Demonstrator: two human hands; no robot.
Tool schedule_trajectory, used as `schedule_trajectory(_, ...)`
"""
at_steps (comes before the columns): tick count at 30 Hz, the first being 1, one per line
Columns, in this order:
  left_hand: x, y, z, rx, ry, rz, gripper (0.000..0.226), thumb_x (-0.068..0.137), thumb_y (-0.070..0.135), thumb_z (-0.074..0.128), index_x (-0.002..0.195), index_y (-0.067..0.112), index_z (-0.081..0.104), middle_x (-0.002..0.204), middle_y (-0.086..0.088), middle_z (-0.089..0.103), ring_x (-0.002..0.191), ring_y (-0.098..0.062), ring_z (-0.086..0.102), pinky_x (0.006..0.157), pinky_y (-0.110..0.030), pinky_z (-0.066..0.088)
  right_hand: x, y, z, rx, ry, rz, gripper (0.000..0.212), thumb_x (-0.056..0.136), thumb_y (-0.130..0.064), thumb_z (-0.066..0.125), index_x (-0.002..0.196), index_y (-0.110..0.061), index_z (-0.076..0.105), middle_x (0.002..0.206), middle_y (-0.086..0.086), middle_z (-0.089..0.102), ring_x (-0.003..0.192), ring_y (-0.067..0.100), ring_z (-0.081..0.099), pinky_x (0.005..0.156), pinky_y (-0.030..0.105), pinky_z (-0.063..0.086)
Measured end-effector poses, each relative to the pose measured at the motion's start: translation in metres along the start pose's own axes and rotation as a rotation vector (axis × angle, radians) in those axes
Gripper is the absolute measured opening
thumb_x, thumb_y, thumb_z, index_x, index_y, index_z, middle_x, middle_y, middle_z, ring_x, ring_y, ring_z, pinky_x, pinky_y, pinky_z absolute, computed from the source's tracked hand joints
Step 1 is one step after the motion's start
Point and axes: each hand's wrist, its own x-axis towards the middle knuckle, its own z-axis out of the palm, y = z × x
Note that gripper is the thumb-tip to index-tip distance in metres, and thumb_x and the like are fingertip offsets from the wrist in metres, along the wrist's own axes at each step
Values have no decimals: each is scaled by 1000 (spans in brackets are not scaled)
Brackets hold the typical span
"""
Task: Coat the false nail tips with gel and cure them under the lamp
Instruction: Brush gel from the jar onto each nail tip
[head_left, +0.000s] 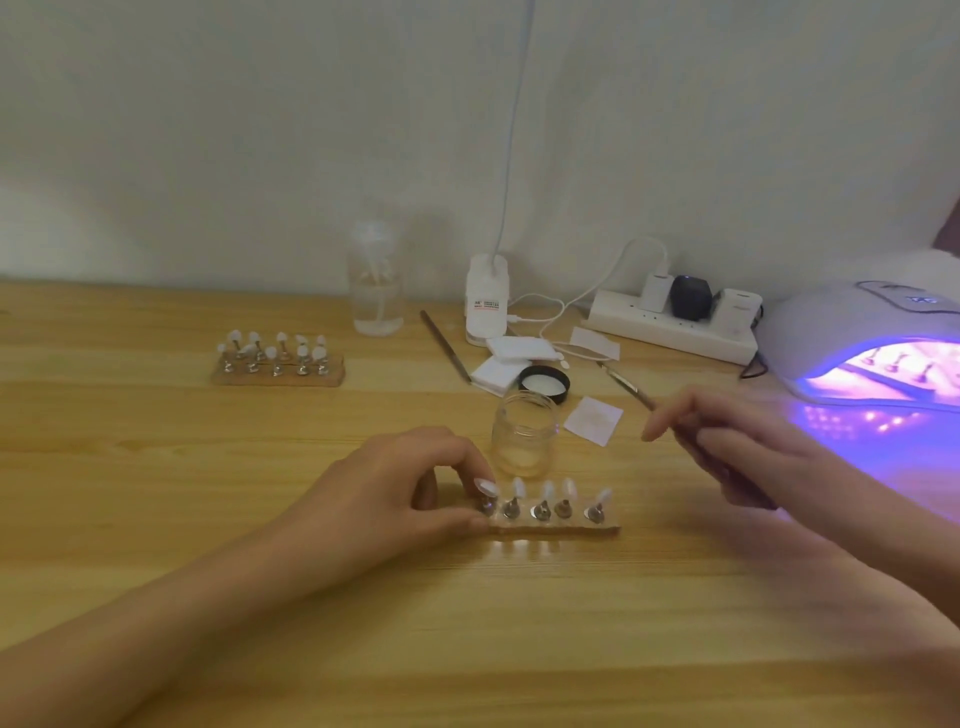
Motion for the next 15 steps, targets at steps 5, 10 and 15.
schedule_trajectory(5, 0, -1, 2, -15, 11, 1, 20, 80, 36, 74, 95, 45, 63, 98, 25, 68, 72, -10, 58, 68, -33, 50, 23, -2, 2, 622, 43, 41, 40, 90, -1, 41, 84, -25, 72, 75, -1, 59, 62, 10, 53, 45, 19, 38)
schedule_trajectory(10, 0, 0, 3, -18, 42, 15, 13, 81, 37, 72, 91, 41, 64, 95, 23, 67, 69, -12, 60, 70, -41, 53, 38, 0, 16, 650, 62, -39, 24, 84, -10, 59, 87, -32, 68, 79, -6, 59, 67, 8, 57, 52, 17, 42)
schedule_trajectory(15, -4, 3, 4, 84, 89, 102, 13, 82, 39, 70, 90, 40, 60, 95, 20, 62, 71, -10, 58, 61, -30, 49, 53, -5, 29, 832, 337, -107, 31, 103, -31, 43, 84, -27, 68, 62, -7, 50, 52, 8, 46, 47, 17, 38)
